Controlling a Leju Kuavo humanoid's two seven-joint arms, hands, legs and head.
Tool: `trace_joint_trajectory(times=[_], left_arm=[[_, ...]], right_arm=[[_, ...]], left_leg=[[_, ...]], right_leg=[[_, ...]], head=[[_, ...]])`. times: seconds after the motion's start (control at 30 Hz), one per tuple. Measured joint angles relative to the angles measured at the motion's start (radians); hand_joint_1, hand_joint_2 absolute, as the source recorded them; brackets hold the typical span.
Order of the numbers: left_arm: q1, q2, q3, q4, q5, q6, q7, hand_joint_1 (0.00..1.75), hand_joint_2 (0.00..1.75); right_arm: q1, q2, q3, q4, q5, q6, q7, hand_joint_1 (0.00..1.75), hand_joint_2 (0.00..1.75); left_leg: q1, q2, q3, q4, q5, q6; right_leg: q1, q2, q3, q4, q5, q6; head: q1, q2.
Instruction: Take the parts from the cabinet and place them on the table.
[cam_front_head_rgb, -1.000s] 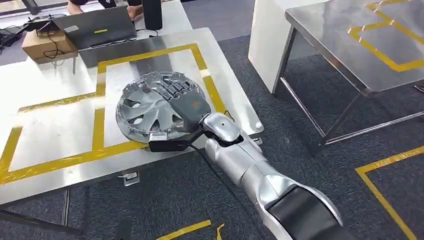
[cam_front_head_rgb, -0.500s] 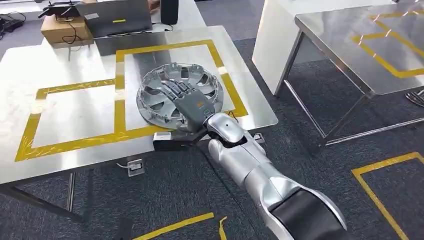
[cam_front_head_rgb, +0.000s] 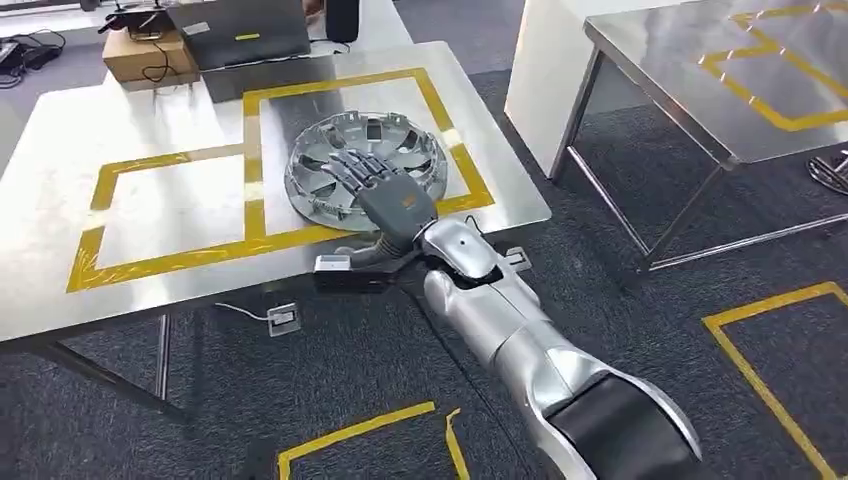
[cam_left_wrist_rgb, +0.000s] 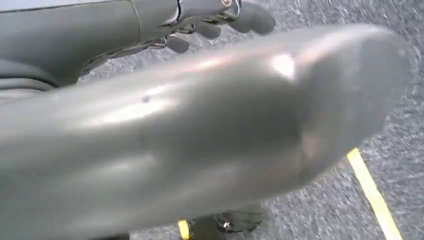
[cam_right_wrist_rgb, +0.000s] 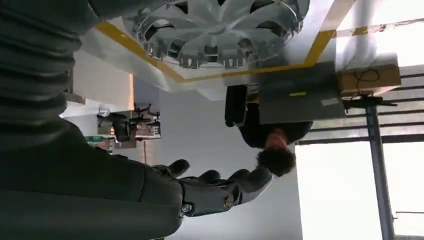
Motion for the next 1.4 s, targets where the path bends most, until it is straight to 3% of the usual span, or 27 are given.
trace_joint_trajectory(times=[0.07,0.1,0.17,0.2,0.23,0.27,0.33,0.4,0.47,0.53,0.57,0.6,0.67,0.7,0.77,0.8,0.9,0.93,0.97,1.03,1.07,1.1,1.2,1.23,1.27,1.3,1.4], left_arm=[[0.000,0.008,0.000,0.000,-0.004,-0.002,0.006,0.00,0.00],[0.000,0.011,0.000,0.000,-0.008,-0.002,0.006,0.00,0.00],[-0.001,0.016,0.000,-0.002,-0.012,-0.002,0.008,0.00,0.00],[-0.002,0.018,0.000,-0.002,-0.013,-0.002,0.009,0.00,0.00],[-0.006,0.013,0.000,-0.001,-0.013,-0.002,0.009,0.00,0.00],[-0.008,0.013,0.000,-0.003,-0.013,-0.002,0.009,0.00,0.00],[-0.009,0.015,0.000,-0.003,-0.013,-0.003,0.011,0.00,0.00],[-0.006,0.015,0.000,-0.003,-0.010,-0.002,0.013,0.00,0.00],[-0.006,0.016,0.001,-0.004,-0.010,-0.002,0.014,0.00,0.00],[-0.005,0.017,0.001,-0.004,-0.010,-0.002,0.015,0.00,0.00],[-0.004,0.017,0.001,-0.004,-0.010,-0.002,0.015,0.00,0.00],[-0.003,0.018,0.001,-0.003,-0.010,-0.002,0.015,0.00,0.00],[-0.002,0.019,0.001,-0.004,-0.010,-0.002,0.016,0.00,0.00],[-0.002,0.019,0.001,-0.004,-0.010,-0.002,0.016,0.00,0.00],[-0.002,0.016,0.001,-0.003,-0.010,-0.002,0.018,0.00,0.00],[-0.002,0.016,0.001,-0.003,-0.010,-0.002,0.018,0.00,0.00],[0.000,0.015,0.001,-0.002,-0.010,-0.002,0.025,0.00,0.00],[0.002,0.019,0.001,-0.002,-0.011,-0.002,0.026,0.00,0.00],[0.003,0.021,0.001,-0.002,-0.012,-0.002,0.027,0.00,0.00],[0.003,0.023,0.001,-0.002,-0.016,-0.002,0.027,0.00,0.00],[0.004,0.027,0.001,-0.002,-0.019,-0.002,0.027,0.00,0.00],[0.004,0.027,0.001,-0.002,-0.023,-0.002,0.027,0.00,0.00],[0.004,0.033,0.000,-0.002,-0.035,-0.002,0.031,0.00,0.00],[0.003,0.034,0.000,-0.002,-0.036,-0.002,0.033,0.00,0.00],[0.002,0.032,0.000,-0.002,-0.037,-0.002,0.037,0.00,0.00],[0.004,0.034,0.000,-0.003,-0.036,-0.002,0.039,0.00,0.00],[0.015,0.035,0.000,-0.002,-0.032,-0.002,0.040,0.00,0.00]], right_arm=[[0.001,-0.001,-0.003,0.001,-0.001,-0.003,0.000,0.00,0.00],[0.001,-0.002,-0.006,0.002,-0.001,-0.005,0.000,0.00,0.00],[0.000,-0.003,-0.012,0.002,-0.002,-0.010,-0.003,0.00,0.00],[-0.001,-0.003,-0.015,0.002,-0.002,-0.013,-0.003,0.00,0.00],[-0.003,-0.003,-0.016,0.002,-0.002,-0.016,-0.005,0.00,0.00],[-0.006,-0.003,-0.019,0.002,-0.002,-0.017,-0.006,0.00,0.00],[-0.005,-0.003,-0.021,0.002,-0.003,-0.019,-0.013,0.00,0.00],[-0.001,-0.010,-0.022,0.007,-0.003,-0.014,-0.014,0.00,0.00],[-0.001,-0.011,-0.024,0.008,-0.013,0.000,-0.028,0.00,0.00],[-0.004,-0.011,-0.026,0.008,-0.022,0.007,-0.042,0.00,0.00],[-0.002,-0.011,-0.026,0.009,-0.028,0.011,-0.050,0.00,0.00],[0.001,-0.011,-0.028,0.011,-0.032,0.015,-0.057,0.00,0.00],[0.003,-0.011,-0.034,0.011,-0.033,0.024,-0.064,0.00,0.00],[0.001,-0.011,-0.037,0.011,-0.032,0.024,-0.065,0.00,0.00],[-0.005,-0.008,-0.040,0.011,-0.032,0.024,-0.066,0.00,0.00],[-0.005,-0.007,-0.040,0.011,-0.032,0.024,-0.066,0.00,0.00],[-0.004,-0.008,-0.040,0.012,-0.030,0.023,-0.066,0.00,0.00],[-0.003,-0.008,-0.040,0.012,-0.030,0.022,-0.066,0.00,0.00],[-0.002,-0.007,-0.040,0.012,-0.031,0.022,-0.066,0.00,0.00],[0.005,-0.007,-0.041,0.012,-0.031,0.022,-0.066,0.00,0.00],[0.012,-0.007,-0.041,0.013,-0.032,0.022,-0.067,0.00,0.00],[0.019,-0.007,-0.041,0.014,-0.034,0.022,-0.067,0.00,0.00],[0.034,-0.011,-0.042,0.017,-0.042,0.024,-0.067,0.00,0.00],[0.034,-0.013,-0.044,0.017,-0.045,0.024,-0.068,0.00,0.00],[0.034,-0.013,-0.047,0.016,-0.050,0.024,-0.072,0.00,0.00],[0.035,-0.014,-0.050,0.016,-0.053,0.024,-0.076,0.00,0.00],[0.042,-0.019,-0.051,0.019,-0.061,0.033,-0.087,0.00,0.00]], left_leg=[[0.014,0.001,-0.018,0.117,-0.046,-0.018],[0.020,0.001,-0.009,0.138,-0.022,-0.027],[0.036,0.002,0.060,0.072,0.060,-0.051],[0.046,0.003,0.116,0.003,0.075,-0.067],[0.048,0.001,0.160,-0.070,0.010,-0.094],[0.040,-0.005,0.186,-0.115,-0.011,-0.072],[0.041,-0.003,0.160,-0.094,-0.003,-0.028],[0.040,0.001,0.137,-0.092,0.015,0.001],[0.037,0.002,0.115,-0.093,0.038,0.019],[0.031,0.002,0.082,-0.093,0.064,0.025],[0.026,0.002,0.065,-0.092,0.077,0.028],[0.021,0.003,0.049,-0.092,0.089,0.029],[0.012,0.003,0.022,-0.092,0.112,0.031],[0.006,0.003,0.011,-0.092,0.123,0.032],[0.002,0.002,-0.001,-0.094,0.144,0.026],[0.010,0.004,0.002,-0.104,0.156,0.020],[0.012,0.002,0.006,-0.134,0.195,-0.003],[0.013,0.002,-0.005,-0.125,0.169,-0.003],[0.012,0.001,-0.016,-0.090,0.105,-0.004],[0.015,0.002,-0.039,0.037,-0.007,-0.014],[0.016,0.002,-0.047,0.103,-0.034,-0.019],[0.017,0.002,-0.046,0.153,-0.025,-0.023],[0.024,0.002,0.050,0.090,0.084,-0.034],[0.028,0.002,0.110,0.014,0.068,-0.039],[0.019,0.000,0.172,-0.071,0.002,-0.043],[0.016,-0.005,0.180,-0.102,-0.015,-0.014],[0.014,0.000,0.160,-0.104,0.006,0.012]], right_leg=[[-0.008,-0.001,-0.030,0.005,0.021,0.011],[-0.015,-0.002,-0.048,0.010,0.031,0.019],[-0.034,-0.005,-0.089,0.031,0.046,0.037],[-0.042,-0.005,-0.108,0.047,0.052,0.046],[-0.040,-0.003,-0.126,0.064,0.058,0.057],[-0.037,-0.002,-0.142,0.077,0.061,0.065],[-0.031,0.000,-0.145,0.075,0.084,0.071],[-0.037,0.000,-0.153,0.069,0.091,0.080],[-0.037,-0.001,-0.178,0.141,-0.022,0.084],[-0.033,0.000,-0.213,0.301,-0.142,0.083],[-0.032,0.001,-0.221,0.370,-0.165,0.079],[-0.028,0.001,-0.214,0.405,-0.155,0.072],[-0.017,0.002,-0.146,0.360,-0.090,0.050],[-0.006,0.003,-0.083,0.287,-0.069,0.033],[0.009,0.003,0.049,0.097,-0.139,-0.006],[0.012,0.002,0.051,0.090,-0.133,0.014],[0.014,0.004,0.036,0.054,-0.091,0.002],[0.006,-0.005,0.038,0.040,-0.069,0.011],[0.003,-0.001,0.024,0.035,-0.052,0.000],[0.001,-0.001,-0.007,0.036,-0.026,0.005],[0.001,-0.002,-0.023,0.038,-0.014,0.006],[0.001,-0.004,-0.042,0.041,-0.002,0.008],[-0.007,-0.007,-0.101,0.059,0.031,0.021],[-0.009,-0.007,-0.118,0.072,0.039,0.028],[-0.005,-0.005,-0.134,0.080,0.045,0.035],[-0.003,-0.006,-0.138,0.086,0.053,0.040],[-0.006,-0.005,-0.142,0.078,0.084,0.052]], head=[[0.000,0.000],[-0.001,0.000],[-0.001,0.000],[0.000,0.000],[-0.006,0.000],[-0.013,0.000],[-0.001,0.000],[0.001,0.000],[0.003,0.000],[0.006,0.000],[0.006,0.000],[0.006,0.000],[0.006,0.000],[0.006,0.000],[0.006,0.000],[0.005,0.000],[0.013,0.000],[0.013,0.000],[0.011,0.000],[0.001,0.000],[0.000,0.000],[-0.001,0.000],[-0.005,0.000],[-0.005,0.000],[-0.011,0.000],[-0.010,0.000],[-0.015,0.000]])
